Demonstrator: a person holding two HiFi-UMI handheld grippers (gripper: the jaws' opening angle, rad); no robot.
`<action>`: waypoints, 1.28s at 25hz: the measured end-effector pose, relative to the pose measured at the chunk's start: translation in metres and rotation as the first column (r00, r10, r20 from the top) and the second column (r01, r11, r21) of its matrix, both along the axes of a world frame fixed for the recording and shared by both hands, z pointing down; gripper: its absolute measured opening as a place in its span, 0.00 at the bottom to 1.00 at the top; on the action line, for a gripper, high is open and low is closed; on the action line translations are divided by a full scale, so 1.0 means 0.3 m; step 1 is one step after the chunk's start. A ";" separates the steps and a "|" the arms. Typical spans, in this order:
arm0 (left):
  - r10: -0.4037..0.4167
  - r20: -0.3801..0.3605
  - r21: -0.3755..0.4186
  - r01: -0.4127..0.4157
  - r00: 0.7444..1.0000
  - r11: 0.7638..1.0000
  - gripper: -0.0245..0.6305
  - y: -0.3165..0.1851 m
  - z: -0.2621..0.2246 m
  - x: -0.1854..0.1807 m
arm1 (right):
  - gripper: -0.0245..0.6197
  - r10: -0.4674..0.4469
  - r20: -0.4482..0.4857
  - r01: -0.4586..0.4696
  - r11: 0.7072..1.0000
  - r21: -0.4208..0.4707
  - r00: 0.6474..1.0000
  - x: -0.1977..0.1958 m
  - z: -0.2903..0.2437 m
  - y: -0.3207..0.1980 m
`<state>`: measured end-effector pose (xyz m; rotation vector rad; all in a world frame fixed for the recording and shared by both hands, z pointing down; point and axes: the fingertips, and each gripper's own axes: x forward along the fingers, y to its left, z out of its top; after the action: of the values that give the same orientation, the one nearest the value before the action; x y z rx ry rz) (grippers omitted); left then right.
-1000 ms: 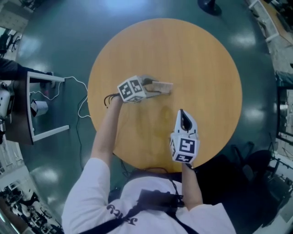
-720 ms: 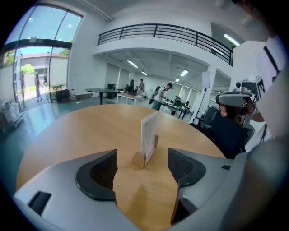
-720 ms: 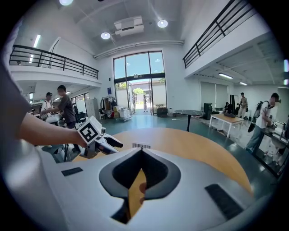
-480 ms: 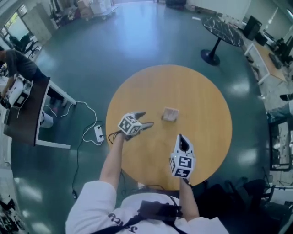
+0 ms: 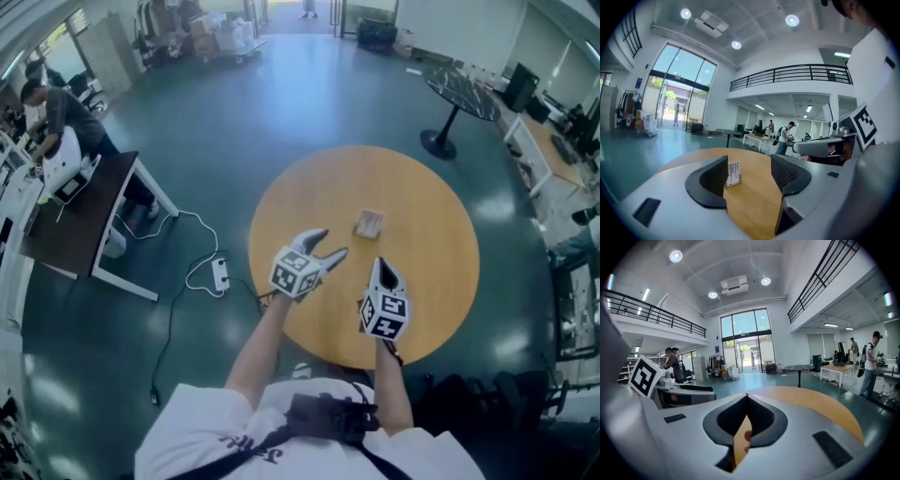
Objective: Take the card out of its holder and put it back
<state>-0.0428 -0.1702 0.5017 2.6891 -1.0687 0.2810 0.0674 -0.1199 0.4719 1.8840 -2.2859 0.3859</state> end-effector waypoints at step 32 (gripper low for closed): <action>-0.178 -0.097 0.238 0.196 0.979 0.951 0.05 0.427 -0.322 -0.038 | 0.07 0.006 -0.033 -0.001 0.989 0.146 0.999 -0.167 -0.226 0.299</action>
<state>-0.0542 -0.0421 0.4052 2.7548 -1.4081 0.0125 0.0172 -0.0301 0.4040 1.9458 -2.3477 0.1898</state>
